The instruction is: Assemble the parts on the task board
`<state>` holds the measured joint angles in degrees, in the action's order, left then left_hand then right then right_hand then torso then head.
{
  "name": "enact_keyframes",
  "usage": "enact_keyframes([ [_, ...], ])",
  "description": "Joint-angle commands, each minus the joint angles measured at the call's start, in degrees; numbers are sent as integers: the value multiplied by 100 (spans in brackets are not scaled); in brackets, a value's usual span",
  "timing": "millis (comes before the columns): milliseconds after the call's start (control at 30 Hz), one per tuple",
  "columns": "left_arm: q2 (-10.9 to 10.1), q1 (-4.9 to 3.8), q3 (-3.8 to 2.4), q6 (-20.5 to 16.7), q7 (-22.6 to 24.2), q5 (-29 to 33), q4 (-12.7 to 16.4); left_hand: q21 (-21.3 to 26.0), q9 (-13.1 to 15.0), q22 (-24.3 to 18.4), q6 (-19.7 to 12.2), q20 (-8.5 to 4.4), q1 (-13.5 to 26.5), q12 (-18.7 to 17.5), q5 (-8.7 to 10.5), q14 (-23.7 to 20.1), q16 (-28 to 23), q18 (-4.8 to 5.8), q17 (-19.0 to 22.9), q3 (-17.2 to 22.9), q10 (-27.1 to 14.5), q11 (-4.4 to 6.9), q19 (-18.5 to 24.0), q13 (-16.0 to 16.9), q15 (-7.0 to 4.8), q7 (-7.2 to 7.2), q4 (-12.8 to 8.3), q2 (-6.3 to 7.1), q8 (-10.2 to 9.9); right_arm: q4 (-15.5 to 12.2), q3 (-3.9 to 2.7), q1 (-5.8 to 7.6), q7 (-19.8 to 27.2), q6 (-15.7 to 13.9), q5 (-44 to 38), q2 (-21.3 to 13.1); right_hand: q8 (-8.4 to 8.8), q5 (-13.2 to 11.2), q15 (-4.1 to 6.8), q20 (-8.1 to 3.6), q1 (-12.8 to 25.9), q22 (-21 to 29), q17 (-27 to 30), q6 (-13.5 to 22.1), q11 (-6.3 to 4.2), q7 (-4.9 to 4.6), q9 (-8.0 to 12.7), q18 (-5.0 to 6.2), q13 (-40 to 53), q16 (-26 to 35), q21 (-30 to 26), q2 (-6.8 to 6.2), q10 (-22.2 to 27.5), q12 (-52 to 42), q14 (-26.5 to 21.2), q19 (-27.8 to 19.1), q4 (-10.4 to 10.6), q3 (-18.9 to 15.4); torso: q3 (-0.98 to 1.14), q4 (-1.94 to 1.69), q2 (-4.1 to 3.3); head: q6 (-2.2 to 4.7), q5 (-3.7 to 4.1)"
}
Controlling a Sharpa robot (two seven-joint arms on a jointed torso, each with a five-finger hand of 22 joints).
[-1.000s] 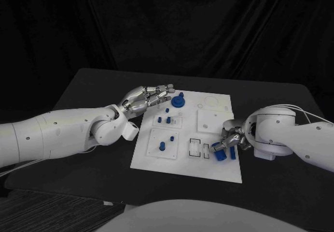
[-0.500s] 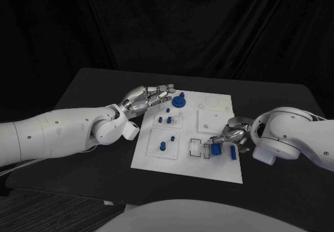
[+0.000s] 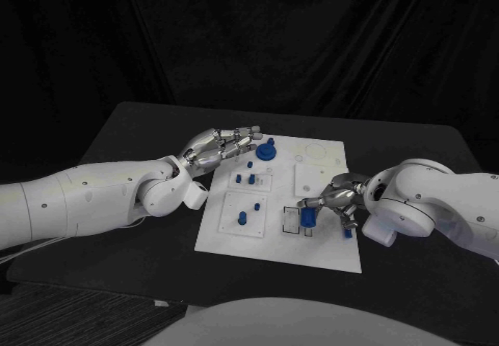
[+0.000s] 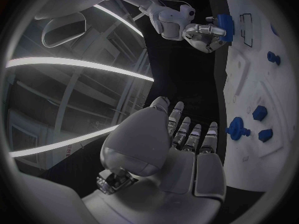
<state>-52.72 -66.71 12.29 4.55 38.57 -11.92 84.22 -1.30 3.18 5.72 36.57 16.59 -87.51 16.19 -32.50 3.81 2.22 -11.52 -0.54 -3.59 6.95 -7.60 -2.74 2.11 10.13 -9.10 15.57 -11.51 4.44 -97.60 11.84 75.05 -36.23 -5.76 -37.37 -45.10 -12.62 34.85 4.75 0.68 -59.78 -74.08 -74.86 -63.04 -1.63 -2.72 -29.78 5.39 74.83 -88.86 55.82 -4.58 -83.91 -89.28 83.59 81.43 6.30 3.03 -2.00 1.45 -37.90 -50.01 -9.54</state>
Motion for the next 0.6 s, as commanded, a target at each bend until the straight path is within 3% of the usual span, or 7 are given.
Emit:
enact_keyframes([
  [33, 15, 8, -5, 76, 51, 25, 1, -43, 47, 65, 67, 14, -8, 80, -106, 25, 69, 141, -63, 173, 18, -40, -46, 37, -42, 20, 1, 30, 19, 41, -2, -44, -56, -131, 155, 49, -240, 512, 103, -8, -299, -736, -1514, 209, -97, 103, -396, 86, 1517, -114, -92, 288, -609, -72, 641, -33, -248, 1032, -7, -7, -1, 1, 1],
  [400, 54, 9, -5, 112, 55, 25, -52, -46, 51, 70, 105, 16, -13, 88, -109, 27, 71, 140, -64, 187, 22, -46, -53, 38, -37, 13, -1, 25, 27, 192, -2, -134, -89, 119, -146, 257, -220, 277, 82, 8, -227, -713, -1514, 311, -70, 71, -421, 100, 1517, -114, -202, 333, -609, -72, 641, -57, -251, 1097, -1, 2, -12, 1, -22],
  [533, 47, 10, -5, 111, 61, 25, -60, -47, 52, 72, 115, 17, -15, 86, -110, 26, 71, 140, -63, 192, 21, -49, -55, 38, -36, 11, -1, 24, 30, 233, -2, -145, -97, 233, -265, 309, -229, -65, 67, 24, -84, -718, -1514, 335, -55, 57, -448, 96, 1517, -114, -197, 339, -609, -72, 641, -42, -188, 1072, -1, 6, -8, 1, -38],
  [600, 40, 10, -5, 110, 60, 25, -60, -49, 53, 76, 126, 17, -16, 90, -111, 28, 73, 140, -64, 196, 23, -51, -59, 38, -36, 8, -2, 23, 33, 246, -2, -151, -102, 290, -332, 330, -232, -358, 61, 31, 11, -718, -1514, 344, -49, 54, -458, 98, 1517, -114, -212, 325, -609, -72, 641, -36, -134, 1026, 0, 6, -9, 1, -43],
])
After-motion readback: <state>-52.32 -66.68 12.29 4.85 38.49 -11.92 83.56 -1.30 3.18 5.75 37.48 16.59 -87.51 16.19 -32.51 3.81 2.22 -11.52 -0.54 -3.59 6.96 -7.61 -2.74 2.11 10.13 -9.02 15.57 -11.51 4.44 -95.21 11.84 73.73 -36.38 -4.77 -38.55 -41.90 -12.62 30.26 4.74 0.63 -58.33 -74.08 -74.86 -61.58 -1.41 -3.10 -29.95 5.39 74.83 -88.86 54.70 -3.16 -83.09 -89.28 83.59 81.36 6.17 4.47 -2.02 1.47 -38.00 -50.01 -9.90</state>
